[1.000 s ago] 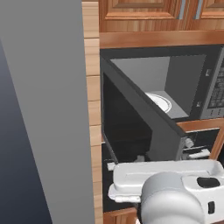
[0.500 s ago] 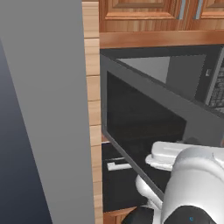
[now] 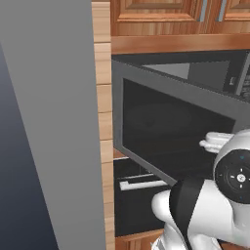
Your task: Close the microwave door.
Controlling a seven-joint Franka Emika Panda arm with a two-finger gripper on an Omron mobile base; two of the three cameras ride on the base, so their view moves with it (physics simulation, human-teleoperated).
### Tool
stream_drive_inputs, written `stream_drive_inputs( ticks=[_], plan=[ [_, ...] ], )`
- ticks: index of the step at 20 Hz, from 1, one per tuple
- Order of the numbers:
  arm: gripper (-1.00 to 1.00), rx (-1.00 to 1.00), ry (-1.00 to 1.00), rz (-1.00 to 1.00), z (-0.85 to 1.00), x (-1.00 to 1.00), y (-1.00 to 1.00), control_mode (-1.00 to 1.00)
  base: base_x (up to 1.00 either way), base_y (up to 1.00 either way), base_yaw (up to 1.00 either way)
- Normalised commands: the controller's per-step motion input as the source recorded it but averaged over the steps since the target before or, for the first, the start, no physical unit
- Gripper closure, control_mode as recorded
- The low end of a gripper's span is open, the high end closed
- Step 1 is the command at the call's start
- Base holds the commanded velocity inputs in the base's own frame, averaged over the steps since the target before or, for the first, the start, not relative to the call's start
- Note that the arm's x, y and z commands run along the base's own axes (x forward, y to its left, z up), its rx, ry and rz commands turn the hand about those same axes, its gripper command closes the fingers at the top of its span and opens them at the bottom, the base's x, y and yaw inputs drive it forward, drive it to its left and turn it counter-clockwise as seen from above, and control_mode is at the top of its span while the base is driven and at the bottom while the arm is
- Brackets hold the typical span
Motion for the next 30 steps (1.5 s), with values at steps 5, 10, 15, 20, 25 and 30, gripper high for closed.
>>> stream_drive_inputs(
  ticks=[5, 10, 15, 20, 25, 30],
  plan=[
    [-1.0, 0.0, 0.01, -0.1, -0.09, 0.91, -0.8, -1.0, 0.0, 0.0, 0.0],
    [-1.0, 0.0, 0.0, -0.02, -0.07, 1.0, -0.56, -1.0, 0.0, 0.0, 0.0],
    [-1.0, 0.0, 0.0, -0.01, -0.13, 1.0, -0.41, -1.0, 0.0, 0.0, 0.0],
    [-1.0, 0.0, 0.0, 0.0, -0.12, 1.0, -0.2, -1.0, 0.0, 0.0, 0.0],
    [-1.0, 0.0, 0.0, 0.0, -0.15, 1.0, -0.12, -1.0, 0.0, 0.0, 0.0],
    [-1.0, 0.0, 0.0, 0.0, -0.18, 1.0, -0.06, -1.0, 0.0, 0.0, 0.0]
  ],
)
